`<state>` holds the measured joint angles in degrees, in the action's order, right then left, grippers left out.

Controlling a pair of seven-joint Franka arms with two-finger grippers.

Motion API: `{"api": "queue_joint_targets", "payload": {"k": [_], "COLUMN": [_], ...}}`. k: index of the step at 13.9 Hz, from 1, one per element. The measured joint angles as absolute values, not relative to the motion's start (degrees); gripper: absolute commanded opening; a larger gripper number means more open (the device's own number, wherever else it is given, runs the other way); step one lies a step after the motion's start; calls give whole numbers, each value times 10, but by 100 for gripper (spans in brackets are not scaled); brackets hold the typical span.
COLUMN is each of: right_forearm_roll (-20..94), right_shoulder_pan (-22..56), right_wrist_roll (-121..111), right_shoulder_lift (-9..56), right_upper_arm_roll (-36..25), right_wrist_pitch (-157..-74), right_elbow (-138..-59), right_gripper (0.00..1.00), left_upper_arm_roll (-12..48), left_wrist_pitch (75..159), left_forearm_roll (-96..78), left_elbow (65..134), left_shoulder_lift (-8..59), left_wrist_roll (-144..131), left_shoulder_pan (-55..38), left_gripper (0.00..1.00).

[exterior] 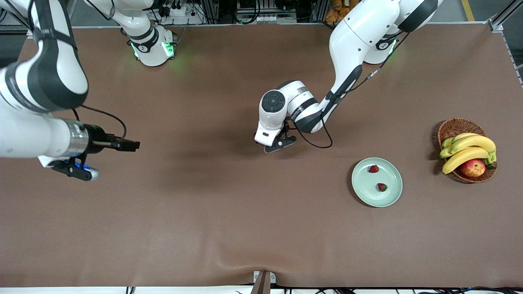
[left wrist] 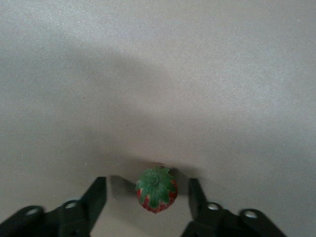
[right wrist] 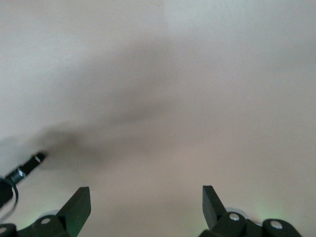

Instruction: Collect all strawberries into plate

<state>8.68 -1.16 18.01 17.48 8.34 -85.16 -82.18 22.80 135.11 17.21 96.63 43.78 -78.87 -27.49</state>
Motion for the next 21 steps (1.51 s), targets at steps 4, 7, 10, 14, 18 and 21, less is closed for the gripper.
{"api": "queue_joint_targets", "payload": {"k": [4, 7, 10, 14, 18, 21], "right_forearm_roll": [81, 78, 71, 41, 36, 35], "right_shoulder_pan": [-16, -17, -17, -17, -21, -23], "right_wrist_roll": [124, 92, 82, 79, 79, 79], "right_shoulder_lift": [82, -15, -100, -70, 29, 47], "right_upper_arm_roll": [75, 68, 67, 66, 58, 58], "right_wrist_pitch": [-857, -928, -964, -930, -866, -859], "right_elbow": [-870, -997, -1086, -997, -873, -855], "right_gripper": [100, 100, 100, 100, 100, 100], "left_upper_arm_roll": [228, 225, 219, 216, 216, 216], "left_wrist_pitch": [1349, 1331, 1301, 1251, 1247, 1247], "left_forearm_roll": [172, 172, 172, 172, 172, 172], "left_elbow": [965, 957, 938, 936, 956, 967], "left_shoulder_lift": [438, 436, 412, 359, 358, 369], "left_wrist_roll": [-788, -788, -788, -784, -765, -728], "left_shoulder_pan": [-275, -271, -221, -83, 36, 73], "left_gripper": [0, 0, 0, 0, 0, 0]}}
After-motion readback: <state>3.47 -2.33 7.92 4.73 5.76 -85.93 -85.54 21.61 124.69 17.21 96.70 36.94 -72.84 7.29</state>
